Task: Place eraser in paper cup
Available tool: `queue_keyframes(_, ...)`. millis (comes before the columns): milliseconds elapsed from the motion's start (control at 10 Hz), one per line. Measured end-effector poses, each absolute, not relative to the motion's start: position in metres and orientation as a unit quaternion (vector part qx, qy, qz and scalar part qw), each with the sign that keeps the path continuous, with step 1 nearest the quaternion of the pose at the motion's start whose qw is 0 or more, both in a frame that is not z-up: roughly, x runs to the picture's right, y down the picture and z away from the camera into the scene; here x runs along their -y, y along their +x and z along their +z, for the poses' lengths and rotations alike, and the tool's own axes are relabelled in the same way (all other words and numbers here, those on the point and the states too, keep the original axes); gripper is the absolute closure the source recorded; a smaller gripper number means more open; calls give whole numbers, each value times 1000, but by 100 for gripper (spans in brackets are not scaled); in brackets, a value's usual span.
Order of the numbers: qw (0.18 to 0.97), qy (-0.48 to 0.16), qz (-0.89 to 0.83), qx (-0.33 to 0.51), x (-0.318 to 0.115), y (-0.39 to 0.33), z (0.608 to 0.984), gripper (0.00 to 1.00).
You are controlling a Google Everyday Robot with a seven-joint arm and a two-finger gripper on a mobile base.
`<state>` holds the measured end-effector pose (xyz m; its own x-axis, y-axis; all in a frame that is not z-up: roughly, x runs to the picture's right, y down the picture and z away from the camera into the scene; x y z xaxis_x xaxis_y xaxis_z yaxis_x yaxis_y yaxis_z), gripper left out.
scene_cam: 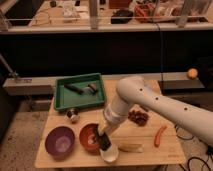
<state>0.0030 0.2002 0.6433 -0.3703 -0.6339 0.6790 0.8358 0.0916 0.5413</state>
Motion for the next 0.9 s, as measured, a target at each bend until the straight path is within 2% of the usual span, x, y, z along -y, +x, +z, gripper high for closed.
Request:
queue_keyframes(500,458,-71,-700,544,-214,25,632,100)
queue_keyframes(900,433,-73,-745,503,-233,25,628,100)
